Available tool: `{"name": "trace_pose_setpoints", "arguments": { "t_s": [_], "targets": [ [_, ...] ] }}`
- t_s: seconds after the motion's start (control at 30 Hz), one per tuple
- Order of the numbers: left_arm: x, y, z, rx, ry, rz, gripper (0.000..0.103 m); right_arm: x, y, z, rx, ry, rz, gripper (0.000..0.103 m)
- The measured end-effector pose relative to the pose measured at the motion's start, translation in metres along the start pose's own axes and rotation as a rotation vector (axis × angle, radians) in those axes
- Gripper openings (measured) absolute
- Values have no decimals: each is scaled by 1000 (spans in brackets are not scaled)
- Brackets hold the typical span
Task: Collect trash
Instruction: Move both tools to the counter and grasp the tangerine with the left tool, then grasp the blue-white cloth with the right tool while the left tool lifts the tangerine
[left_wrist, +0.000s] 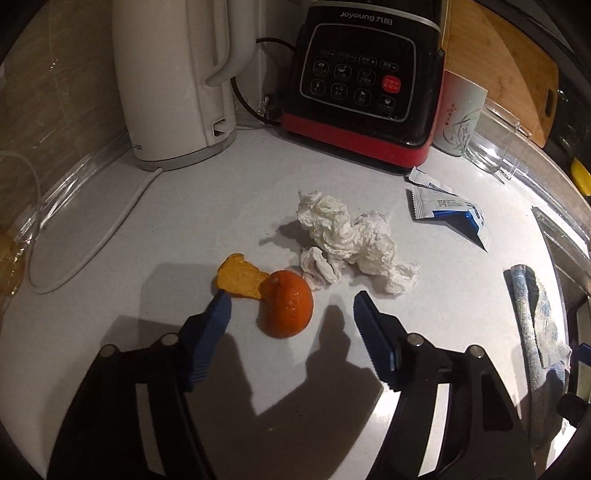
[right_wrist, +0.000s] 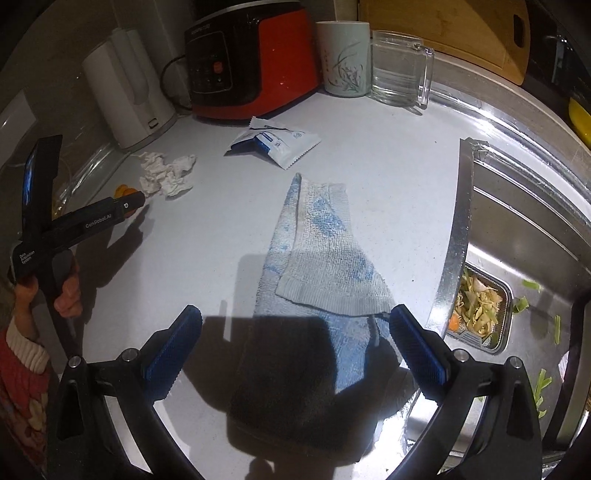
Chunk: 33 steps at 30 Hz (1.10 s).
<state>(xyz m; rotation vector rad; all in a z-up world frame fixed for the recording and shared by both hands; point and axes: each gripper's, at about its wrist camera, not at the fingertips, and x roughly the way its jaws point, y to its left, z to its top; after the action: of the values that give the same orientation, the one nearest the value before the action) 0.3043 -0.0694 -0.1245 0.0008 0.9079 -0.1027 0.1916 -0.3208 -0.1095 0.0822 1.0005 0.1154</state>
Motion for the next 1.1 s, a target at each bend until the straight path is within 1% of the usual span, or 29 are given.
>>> {"name": "trace_pose_setpoints", "arguments": {
  "t_s": [0.03,0.1,0.13,0.2,0.23,0.33,0.47,0.63,0.67,0.7,0.77,0.83,0.87,0.9,1.0,1.1],
  "targets": [
    [1,1,0,3,2,0,58,2,-1,1,7,0,1,101],
    [4,3,0,1,6,-6,42,6,-3,4,13,3,1,101],
    [5,5,0,-7,12,-15,39,7,-4,6,13,4,-2,101],
    [7,10,1,-26,14,-24,26,11,-4,8,7,7,-5,101],
    [6,12,2,-33,9,-35,24,12,-4,9,4,6,-9,101],
    [7,15,2,-33,9,-43,22,14,-4,13,7,0,-19,101],
    [-1,14,2,-24,3,-31,20,20,-4,17,18,-4,-45,101],
    [-29,15,-2,-24,-27,-41,20,34,1,23,8,0,-98,100],
    [-36,15,-4,-26,-33,-41,20,36,2,23,2,-1,-107,92],
    [-43,15,-6,-29,-38,-42,20,38,3,24,-4,2,-115,80],
    [-57,13,-11,-31,-45,-46,20,41,4,23,-19,10,-135,71],
    [-70,11,-19,-31,-55,-36,20,40,7,20,-51,-4,-151,56],
    [-77,11,-24,-42,-54,-40,20,39,7,20,-58,-8,-148,40],
    [-82,13,-29,-59,-49,-50,20,37,7,19,-63,-8,-148,26],
    [-99,11,-45,-95,-31,-79,20,31,3,14,-62,-1,-125,20],
    [-117,0,-60,-72,-31,-70,20,16,0,5,-54,-4,-81,19]
  ]
}}
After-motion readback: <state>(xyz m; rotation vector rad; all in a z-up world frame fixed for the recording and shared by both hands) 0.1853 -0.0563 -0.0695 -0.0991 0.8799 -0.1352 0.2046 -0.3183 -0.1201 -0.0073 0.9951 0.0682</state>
